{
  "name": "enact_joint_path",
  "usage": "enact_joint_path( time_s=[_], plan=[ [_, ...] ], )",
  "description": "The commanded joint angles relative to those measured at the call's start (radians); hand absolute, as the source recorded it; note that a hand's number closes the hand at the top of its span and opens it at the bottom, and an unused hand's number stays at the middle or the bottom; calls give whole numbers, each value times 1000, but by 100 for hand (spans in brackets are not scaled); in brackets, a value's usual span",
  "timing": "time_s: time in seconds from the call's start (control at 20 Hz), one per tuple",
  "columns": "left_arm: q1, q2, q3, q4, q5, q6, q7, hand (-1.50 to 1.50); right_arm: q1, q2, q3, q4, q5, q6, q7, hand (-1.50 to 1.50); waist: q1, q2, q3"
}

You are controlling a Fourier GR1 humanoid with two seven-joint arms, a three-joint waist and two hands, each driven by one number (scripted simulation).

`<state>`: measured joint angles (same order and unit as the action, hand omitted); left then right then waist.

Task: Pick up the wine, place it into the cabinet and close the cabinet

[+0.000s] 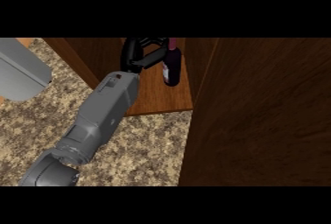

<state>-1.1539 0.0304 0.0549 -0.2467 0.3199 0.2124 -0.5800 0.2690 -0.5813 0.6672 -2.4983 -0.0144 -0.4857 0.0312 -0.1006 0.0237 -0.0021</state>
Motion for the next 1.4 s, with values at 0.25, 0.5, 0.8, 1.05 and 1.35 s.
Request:
enact_joint_path(
  time_s=[0.25, 0.5, 0.8, 1.05, 1.35],
  plan=[
    [-29, -20, 22, 12, 15, -108, 2, -150, 80, -51, -32, -227, -37, -13, 98, -150, 44, -15, 1],
    [-4, -30, -2, -8, 32, -99, -19, -150, 104, -62, -26, -240, -28, -20, 106, -150, 50, -22, 1],
    [89, -30, -55, -58, 88, -187, -19, -150, 113, -60, -2, -255, 21, -49, 125, -150, 62, -31, -1],
    [173, -30, -130, -182, 158, -244, 34, -150, 175, -80, -34, -212, -6, -40, 50, -150, 83, -41, 2],
    [297, -30, -259, -344, 247, -233, 69, -150, 128, -86, -68, -223, -22, -47, 93, -150, 92, -41, 1]
  ],
)
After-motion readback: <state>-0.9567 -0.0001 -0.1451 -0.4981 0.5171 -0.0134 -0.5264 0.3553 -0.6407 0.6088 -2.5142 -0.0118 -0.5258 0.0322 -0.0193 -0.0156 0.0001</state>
